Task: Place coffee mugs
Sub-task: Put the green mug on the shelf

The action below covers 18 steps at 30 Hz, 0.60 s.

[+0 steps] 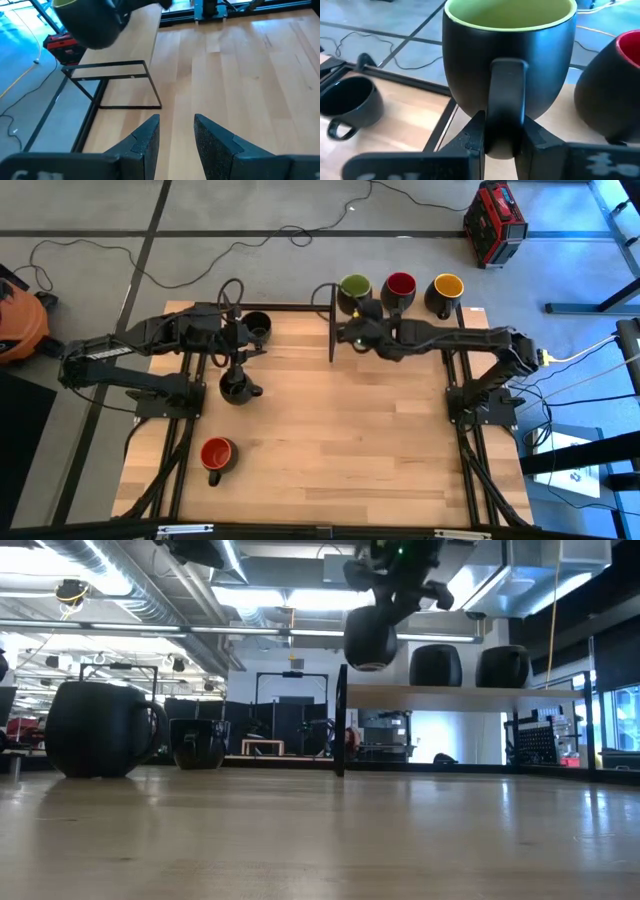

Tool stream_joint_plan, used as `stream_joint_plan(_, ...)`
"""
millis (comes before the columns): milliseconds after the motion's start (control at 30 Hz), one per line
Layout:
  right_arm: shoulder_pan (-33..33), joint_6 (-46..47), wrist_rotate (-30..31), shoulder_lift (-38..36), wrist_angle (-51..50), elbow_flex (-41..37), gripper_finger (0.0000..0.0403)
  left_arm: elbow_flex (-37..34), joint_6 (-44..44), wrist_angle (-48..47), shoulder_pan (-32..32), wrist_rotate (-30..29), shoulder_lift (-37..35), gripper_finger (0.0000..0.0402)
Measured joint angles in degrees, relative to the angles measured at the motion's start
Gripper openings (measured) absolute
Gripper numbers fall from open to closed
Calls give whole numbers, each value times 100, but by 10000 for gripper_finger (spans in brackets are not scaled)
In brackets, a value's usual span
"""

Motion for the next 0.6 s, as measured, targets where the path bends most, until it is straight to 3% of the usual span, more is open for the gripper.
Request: stream_joint_plan(600, -661, -187, -263, 107, 960, -616, 46, 0, 151, 388, 0, -17, 4, 116)
